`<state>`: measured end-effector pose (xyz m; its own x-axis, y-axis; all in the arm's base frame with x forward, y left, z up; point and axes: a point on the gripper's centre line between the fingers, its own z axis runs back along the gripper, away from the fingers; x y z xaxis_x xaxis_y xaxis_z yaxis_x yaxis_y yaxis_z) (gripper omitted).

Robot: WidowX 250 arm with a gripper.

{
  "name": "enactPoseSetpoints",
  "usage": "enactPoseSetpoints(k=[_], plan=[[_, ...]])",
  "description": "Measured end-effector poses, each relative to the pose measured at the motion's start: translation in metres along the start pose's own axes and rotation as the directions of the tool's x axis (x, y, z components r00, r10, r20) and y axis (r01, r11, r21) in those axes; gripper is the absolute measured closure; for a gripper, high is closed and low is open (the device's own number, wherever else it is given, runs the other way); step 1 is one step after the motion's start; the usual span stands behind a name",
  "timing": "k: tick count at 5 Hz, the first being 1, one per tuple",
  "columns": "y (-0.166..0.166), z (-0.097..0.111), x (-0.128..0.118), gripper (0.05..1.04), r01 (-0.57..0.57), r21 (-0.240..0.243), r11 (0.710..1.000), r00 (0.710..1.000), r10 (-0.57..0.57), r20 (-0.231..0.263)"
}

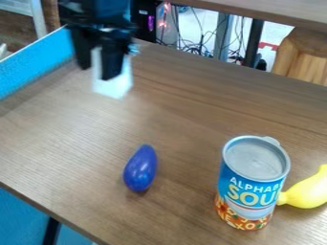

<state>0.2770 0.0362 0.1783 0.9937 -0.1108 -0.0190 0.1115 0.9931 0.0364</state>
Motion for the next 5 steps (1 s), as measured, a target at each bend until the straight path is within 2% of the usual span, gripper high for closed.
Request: enactPoseSetpoints(k=[1,2,3,4,5], plan=[[0.025,-0.003,-0.009,0.450,-0.038,-0.017,0.999,0.999,0.038,-0.004],[0.054,-0.017,-0.015,0.450,-0.079,0.023,0.997,0.995,0.080,-0.058],[0.070,-0.038,-0.001,0.450,-0.031,0.088,0.996,0.999,0.035,-0.041],[0.074,-0.075,0.013,0.450,0.038,-0.001,0.999,0.998,-0.038,-0.040],[0.089,-0.093,0.017,0.450,0.066,-0.073,0.995,0.998,-0.065,0.023]])
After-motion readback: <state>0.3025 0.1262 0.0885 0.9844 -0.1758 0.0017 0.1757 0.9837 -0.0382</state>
